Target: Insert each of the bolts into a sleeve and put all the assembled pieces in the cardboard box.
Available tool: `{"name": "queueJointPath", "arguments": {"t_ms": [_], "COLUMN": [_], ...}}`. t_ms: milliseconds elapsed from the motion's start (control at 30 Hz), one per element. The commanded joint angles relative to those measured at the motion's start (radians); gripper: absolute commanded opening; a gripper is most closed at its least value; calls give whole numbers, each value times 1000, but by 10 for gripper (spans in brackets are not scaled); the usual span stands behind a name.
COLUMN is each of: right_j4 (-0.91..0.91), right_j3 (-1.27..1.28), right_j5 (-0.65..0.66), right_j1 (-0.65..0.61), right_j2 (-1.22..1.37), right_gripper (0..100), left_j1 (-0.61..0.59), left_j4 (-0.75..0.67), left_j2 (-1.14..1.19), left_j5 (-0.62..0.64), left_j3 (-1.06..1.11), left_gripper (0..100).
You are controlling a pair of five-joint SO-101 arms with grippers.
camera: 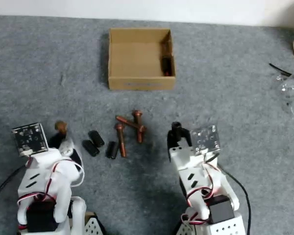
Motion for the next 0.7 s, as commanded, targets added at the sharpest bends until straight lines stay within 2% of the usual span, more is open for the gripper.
{"name": "queueJointPath", "arguments": {"t_ms": [0,133,267,467,600,667], "right_j4": [-111,-237,-311,-311,-282,-272], "right_j3": [-16,-21,-21,-16,-7,8], "right_j5": [-6,-8,-8,11,143,164], "right_j1": [-67,-111,-159,-300,-403,-420], "right_j2": [-15,-15,-15,-15,-13,-13], "right_gripper": [5,5,5,5,5,5], "left_j1": [58,143,222,311,366,398], "left_j4": [-269,-483,-666,-776,-835,-839], "left_j2": [-2,-2,-2,-2,-2,-2], "left_j5": [28,126,143,143,144,144], "left_j3": [-5,25,104,142,137,137], "left_gripper": [5,5,5,5,5,5]}}
